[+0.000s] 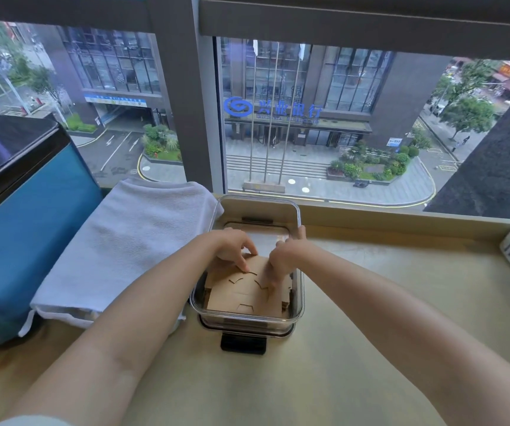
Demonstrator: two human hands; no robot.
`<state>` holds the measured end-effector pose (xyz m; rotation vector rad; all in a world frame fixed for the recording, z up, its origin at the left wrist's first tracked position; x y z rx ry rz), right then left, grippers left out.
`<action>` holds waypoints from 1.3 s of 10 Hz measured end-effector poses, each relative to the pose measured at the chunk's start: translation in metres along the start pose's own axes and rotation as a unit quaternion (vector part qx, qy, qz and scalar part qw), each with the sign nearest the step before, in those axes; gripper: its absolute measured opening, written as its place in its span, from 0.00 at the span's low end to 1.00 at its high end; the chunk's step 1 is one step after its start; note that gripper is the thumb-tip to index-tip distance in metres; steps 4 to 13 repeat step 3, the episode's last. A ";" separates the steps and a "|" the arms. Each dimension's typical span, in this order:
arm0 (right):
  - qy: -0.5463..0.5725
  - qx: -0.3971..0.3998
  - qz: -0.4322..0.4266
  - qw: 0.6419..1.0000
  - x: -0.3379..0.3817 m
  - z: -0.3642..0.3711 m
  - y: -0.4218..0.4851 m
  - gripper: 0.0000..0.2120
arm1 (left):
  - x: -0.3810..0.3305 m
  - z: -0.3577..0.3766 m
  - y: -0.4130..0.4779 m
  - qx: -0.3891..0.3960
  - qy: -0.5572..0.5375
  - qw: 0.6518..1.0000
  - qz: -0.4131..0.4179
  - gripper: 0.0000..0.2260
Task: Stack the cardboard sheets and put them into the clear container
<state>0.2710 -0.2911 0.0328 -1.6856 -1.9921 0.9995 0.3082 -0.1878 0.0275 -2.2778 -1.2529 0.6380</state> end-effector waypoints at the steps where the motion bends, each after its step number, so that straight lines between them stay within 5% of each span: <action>1: -0.008 -0.003 0.006 1.000 -0.002 0.003 0.000 0.28 | -0.001 0.001 0.001 -0.006 -0.002 1.000 0.001 0.25; 3: 0.094 -0.096 -0.013 0.991 -0.005 0.002 -0.005 0.36 | 0.001 0.002 -0.007 -0.096 0.042 0.994 -0.022 0.36; 13: 0.094 -0.096 -0.013 0.991 -0.005 0.002 -0.005 0.36 | 0.001 0.002 -0.007 -0.096 0.042 0.994 -0.022 0.36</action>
Point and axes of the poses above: each hand's wrist, its own y-axis towards the middle knuckle, its own z-axis out of the palm, x = y × z, the point moved 4 cm from there along y, towards the middle knuckle, and after that the axes turned 9 degrees about y, right-handed, at the moved point
